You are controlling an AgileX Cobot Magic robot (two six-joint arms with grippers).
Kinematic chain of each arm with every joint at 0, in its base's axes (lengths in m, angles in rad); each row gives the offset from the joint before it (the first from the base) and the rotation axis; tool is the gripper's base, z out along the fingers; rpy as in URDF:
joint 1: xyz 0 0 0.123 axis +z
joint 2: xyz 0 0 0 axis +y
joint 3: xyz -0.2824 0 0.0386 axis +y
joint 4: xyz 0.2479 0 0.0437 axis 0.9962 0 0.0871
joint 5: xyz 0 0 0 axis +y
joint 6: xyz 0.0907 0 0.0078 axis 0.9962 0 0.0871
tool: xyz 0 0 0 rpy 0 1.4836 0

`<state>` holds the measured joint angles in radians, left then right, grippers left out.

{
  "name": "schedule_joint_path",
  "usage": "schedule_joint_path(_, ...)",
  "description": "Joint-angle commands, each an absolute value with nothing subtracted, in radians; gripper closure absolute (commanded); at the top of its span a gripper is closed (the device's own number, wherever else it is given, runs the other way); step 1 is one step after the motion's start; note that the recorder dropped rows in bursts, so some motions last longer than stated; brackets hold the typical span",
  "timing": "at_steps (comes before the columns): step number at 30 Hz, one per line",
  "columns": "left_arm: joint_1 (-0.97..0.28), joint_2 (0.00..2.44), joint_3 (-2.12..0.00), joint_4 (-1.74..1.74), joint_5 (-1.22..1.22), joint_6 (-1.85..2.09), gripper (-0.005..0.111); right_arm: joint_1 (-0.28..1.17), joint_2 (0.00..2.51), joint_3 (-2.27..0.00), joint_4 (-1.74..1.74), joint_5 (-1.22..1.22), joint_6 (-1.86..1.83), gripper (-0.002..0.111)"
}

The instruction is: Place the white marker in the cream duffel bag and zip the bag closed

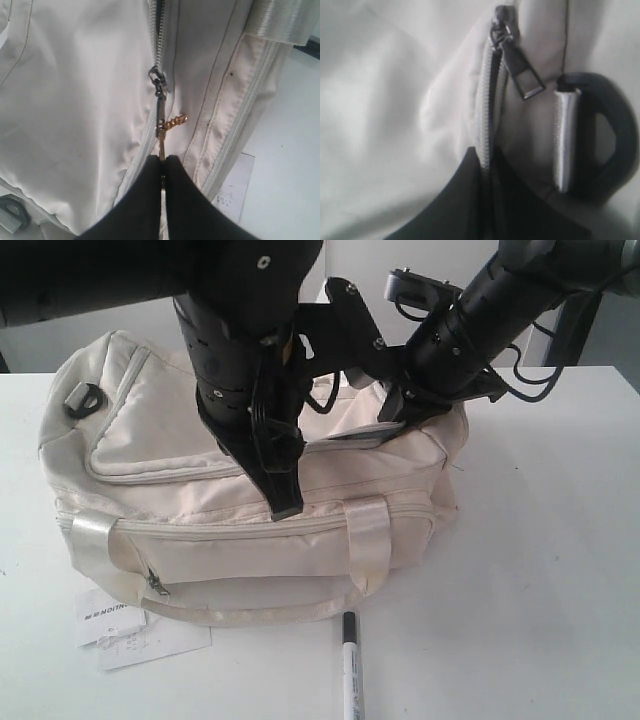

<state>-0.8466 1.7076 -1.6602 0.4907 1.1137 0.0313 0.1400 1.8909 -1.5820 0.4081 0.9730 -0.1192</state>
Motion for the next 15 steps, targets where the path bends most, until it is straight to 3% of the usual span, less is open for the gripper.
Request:
schedule_joint_path(1,-0.849,1.677,-1.653,0.505,1.221,0.051,0.107,0.128,1.887,-1.586,0.309,0.933,-0.136,0.108)
schedule_joint_path(15,-0.814,1.675,-1.653,0.475,1.221,0.103,0.107,0.128,1.887,-1.586,0.294,0.931,-0.136,0.108)
